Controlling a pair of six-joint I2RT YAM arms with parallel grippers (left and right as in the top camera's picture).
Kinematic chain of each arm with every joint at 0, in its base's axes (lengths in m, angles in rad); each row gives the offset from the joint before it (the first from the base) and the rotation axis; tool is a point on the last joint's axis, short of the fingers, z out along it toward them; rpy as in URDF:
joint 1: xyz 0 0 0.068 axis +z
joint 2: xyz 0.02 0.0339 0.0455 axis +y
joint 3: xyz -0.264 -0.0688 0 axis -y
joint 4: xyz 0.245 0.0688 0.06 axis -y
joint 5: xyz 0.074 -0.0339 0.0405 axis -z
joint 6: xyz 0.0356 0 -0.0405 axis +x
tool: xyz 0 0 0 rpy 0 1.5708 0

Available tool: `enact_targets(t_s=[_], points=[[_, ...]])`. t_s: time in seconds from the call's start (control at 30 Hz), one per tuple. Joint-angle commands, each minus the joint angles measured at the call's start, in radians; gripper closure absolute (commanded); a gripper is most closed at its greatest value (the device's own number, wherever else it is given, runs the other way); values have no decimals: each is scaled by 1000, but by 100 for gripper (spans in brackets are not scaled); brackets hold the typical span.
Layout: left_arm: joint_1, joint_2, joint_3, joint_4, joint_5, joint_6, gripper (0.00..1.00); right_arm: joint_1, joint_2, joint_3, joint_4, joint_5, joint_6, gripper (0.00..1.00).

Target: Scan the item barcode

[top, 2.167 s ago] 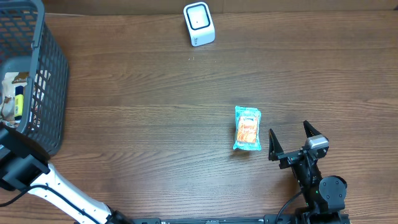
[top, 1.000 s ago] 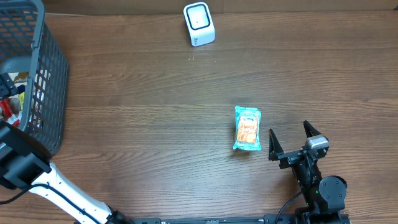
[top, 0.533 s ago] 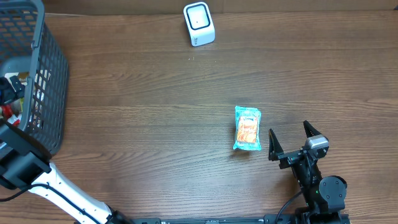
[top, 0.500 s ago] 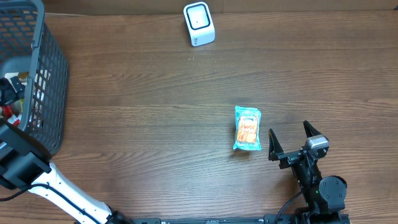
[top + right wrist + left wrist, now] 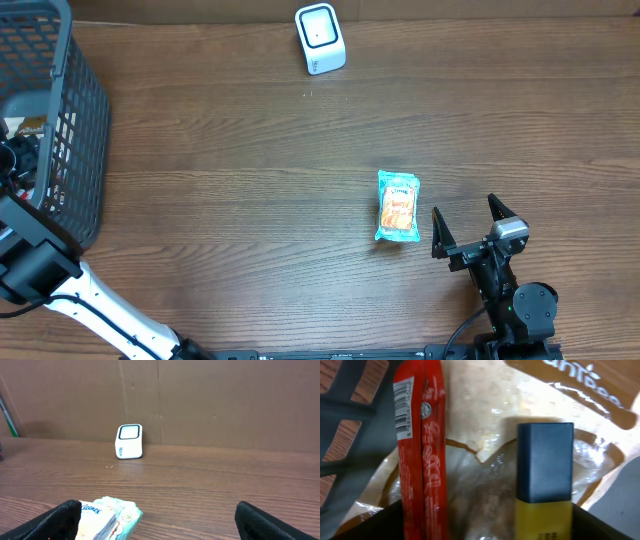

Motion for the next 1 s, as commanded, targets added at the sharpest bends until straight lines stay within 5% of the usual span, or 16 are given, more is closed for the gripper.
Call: enact_targets(t_s=[0.0,0.13,0.67,0.97], points=[[-3,-21,8,-3,-5,33,24,-2,-4,-11,5,10,-3,0],[-3,-21,8,-3,15,41,25,-2,-4,-11,5,10,-3,0],[-15,-21,8,0,75,154,0,-2,-4,-11,5,10,-3,0],[-39,18,-9,16,64,202,0,-2,-4,-11,5,10,-3,0]])
